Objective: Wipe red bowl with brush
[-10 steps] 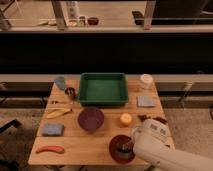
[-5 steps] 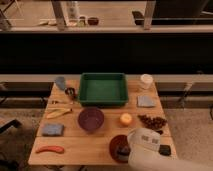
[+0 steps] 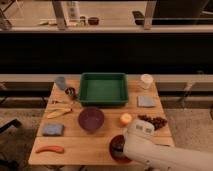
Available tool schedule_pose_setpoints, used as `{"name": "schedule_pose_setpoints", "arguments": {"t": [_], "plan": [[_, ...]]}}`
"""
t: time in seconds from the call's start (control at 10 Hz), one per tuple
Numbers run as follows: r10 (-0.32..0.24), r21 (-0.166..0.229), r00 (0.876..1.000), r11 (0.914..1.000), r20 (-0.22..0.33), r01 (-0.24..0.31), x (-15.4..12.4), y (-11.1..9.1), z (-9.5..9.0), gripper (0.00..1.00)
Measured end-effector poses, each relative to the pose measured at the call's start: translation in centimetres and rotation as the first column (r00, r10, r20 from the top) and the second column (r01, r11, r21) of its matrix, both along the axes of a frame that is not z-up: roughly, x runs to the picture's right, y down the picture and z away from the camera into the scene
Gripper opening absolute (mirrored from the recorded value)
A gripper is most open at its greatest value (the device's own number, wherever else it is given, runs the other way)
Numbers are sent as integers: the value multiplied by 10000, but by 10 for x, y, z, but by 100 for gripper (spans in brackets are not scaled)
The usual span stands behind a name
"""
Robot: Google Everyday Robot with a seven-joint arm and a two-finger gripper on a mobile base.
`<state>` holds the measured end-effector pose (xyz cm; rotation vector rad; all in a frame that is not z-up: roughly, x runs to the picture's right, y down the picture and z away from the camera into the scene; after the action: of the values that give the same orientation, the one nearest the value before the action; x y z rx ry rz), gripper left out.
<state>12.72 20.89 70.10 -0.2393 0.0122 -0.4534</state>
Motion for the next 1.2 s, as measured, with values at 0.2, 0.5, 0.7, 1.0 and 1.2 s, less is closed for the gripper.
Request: {"name": "schedule_pose_setpoints", "arguments": {"t": [0.2,0.5,0.7,1.0,1.2], "plan": [[139,-32,9999,9999,19,-139,0,-6,2,0],[271,15,9996,9996,-44,-271,6,-10,-1,0],[454,-72,9989,9989,-112,-455,12,-14,-5,0],[593,-167,9981,9981,-177,-596,19,-15,-11,0],[688,-245,9975,9973,-156,-692,22,-12,-14,0]]}}
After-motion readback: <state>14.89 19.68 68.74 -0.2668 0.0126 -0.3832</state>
